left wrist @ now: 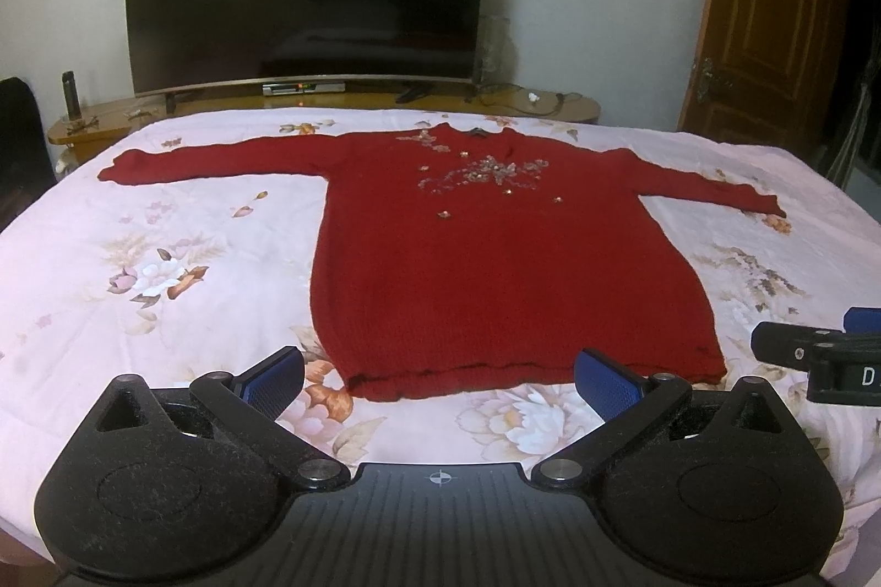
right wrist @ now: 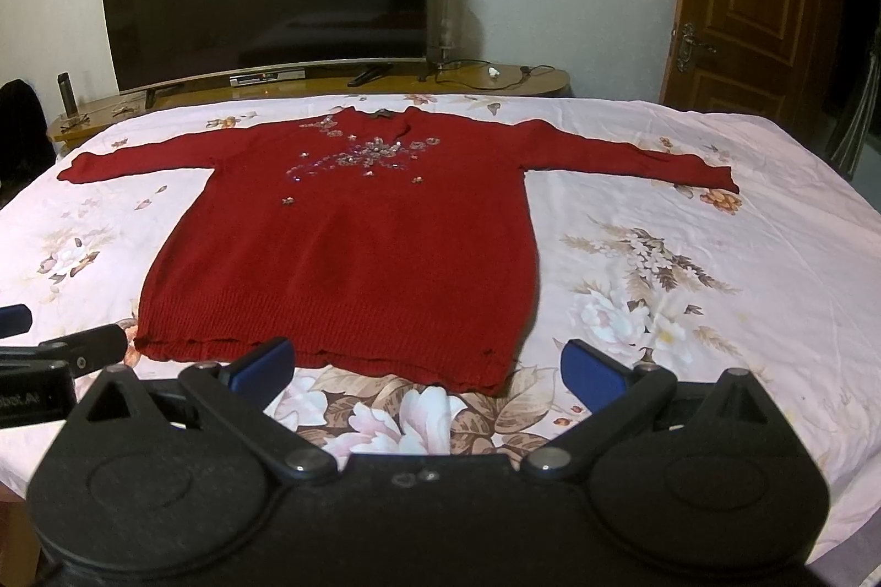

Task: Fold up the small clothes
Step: 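Grasp a sweater sleeve cuff with the right gripper and lift it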

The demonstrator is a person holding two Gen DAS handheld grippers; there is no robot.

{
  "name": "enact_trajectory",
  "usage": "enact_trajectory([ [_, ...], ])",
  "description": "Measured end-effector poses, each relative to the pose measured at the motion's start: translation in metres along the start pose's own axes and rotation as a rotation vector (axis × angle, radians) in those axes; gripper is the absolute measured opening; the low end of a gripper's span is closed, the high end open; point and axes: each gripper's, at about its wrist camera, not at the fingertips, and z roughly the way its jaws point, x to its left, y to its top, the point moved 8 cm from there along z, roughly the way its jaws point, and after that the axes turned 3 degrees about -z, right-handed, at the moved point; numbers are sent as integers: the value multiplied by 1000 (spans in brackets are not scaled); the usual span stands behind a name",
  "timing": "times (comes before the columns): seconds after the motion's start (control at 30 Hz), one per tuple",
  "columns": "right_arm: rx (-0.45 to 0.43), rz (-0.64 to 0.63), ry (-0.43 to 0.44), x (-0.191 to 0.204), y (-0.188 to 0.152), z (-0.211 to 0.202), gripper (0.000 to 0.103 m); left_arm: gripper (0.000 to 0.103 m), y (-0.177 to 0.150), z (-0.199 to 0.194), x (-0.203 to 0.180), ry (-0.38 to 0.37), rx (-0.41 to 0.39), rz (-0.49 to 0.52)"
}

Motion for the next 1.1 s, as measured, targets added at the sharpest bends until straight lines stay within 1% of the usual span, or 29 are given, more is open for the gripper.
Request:
enact_trajectory([
  [0.1, 0, 5, 0, 0, 2, 3, 102, 103, 5, 5, 4, 7, 13, -7],
  [0.17, 3, 7, 3, 0, 5, 8, 102, 103, 9, 9, 5, -6, 20, -22],
  [0.3, 5, 20, -1, -4, 10, 19, 102, 103, 19, 28, 12, -48, 34, -108],
  [0.4, 2, 37, -17, -13, 17, 32, 102, 103, 28, 46, 11, -64, 39, -106],
  [0.5, 3, 63, -36, -26, 27, 51, 102, 103, 43, 69, 10, -15, 17, -81],
  [0.57, 11, 77, -25, -32, 33, 67, 102, 103, 55, 90, 9, 14, 16, -64],
  [0.63, 9, 94, -34, -41, 42, 83, 102, 103, 68, 114, 8, 5, 22, -54],
  [0.73, 0, 130, -35, -55, 61, 113, 101, 103, 85, 159, 6, 1, 58, -26],
  [0.77, -7, 141, -44, -61, 68, 123, 100, 103, 92, 172, 5, -16, 61, -33],
  [0.83, -31, 177, -52, -75, 86, 143, 91, 103, 108, 200, 0, -72, 69, -59],
  [0.87, -45, 195, -66, -84, 96, 152, 90, 103, 116, 212, -2, -78, 66, -65],
  [0.93, -78, 223, -110, -105, 115, 168, 89, 103, 131, 239, -8, -71, 57, -58],
  [1.0, -108, 241, -142, -127, 131, 181, 88, 103, 142, 265, -15, -56, 66, -51],
  [1.07, -127, 262, -180, -155, 143, 195, 82, 103, 150, 292, -20, -49, 87, -74],
  [1.1, -130, 278, -192, -169, 147, 202, 76, 103, 151, 302, -20, -44, 91, -85],
])
